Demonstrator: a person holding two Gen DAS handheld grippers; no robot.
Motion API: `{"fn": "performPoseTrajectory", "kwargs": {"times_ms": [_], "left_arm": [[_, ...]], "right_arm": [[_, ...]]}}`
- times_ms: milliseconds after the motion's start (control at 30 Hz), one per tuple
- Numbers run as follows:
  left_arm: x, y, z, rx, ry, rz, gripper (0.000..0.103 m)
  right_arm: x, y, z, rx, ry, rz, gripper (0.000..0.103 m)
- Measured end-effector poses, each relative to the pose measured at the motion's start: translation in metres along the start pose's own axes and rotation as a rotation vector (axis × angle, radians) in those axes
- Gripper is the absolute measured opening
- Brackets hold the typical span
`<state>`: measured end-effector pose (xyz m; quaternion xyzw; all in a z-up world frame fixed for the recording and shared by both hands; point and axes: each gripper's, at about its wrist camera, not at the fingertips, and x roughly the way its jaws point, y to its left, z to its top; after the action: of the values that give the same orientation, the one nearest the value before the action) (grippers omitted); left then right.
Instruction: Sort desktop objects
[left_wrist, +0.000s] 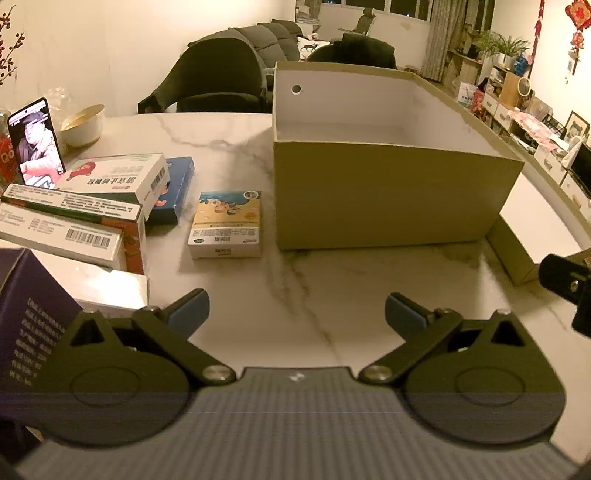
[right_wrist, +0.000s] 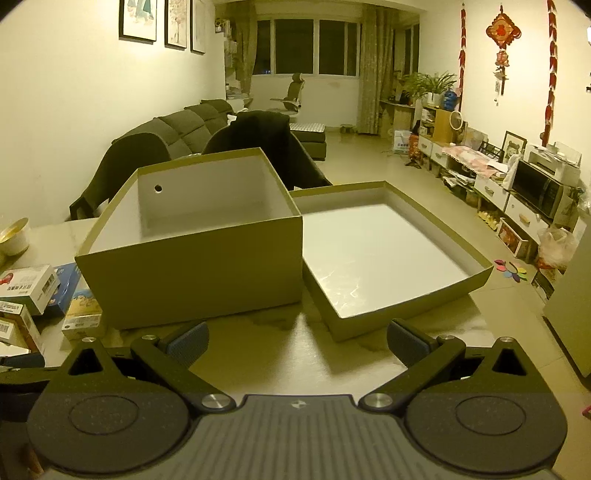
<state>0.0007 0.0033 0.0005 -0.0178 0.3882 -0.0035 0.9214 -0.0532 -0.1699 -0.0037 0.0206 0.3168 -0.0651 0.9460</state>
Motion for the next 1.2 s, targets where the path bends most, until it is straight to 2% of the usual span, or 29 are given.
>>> {"fn": "performPoseTrajectory", "kwargs": {"times_ms": [467, 1200], "left_arm": [[0.001, -0.009, -0.002, -0.005, 0.001, 0.026, 0.103], [-0.026, -0.044, -0.025, -0.03, -0.014, 0.038, 0.103]], "right_arm": [[0.001, 0.0, 0.001, 0.014, 0.012, 0.028, 0.103], [0.004, 0.006, -0.006, 0.006, 0.036, 0.041, 0.103]]}}
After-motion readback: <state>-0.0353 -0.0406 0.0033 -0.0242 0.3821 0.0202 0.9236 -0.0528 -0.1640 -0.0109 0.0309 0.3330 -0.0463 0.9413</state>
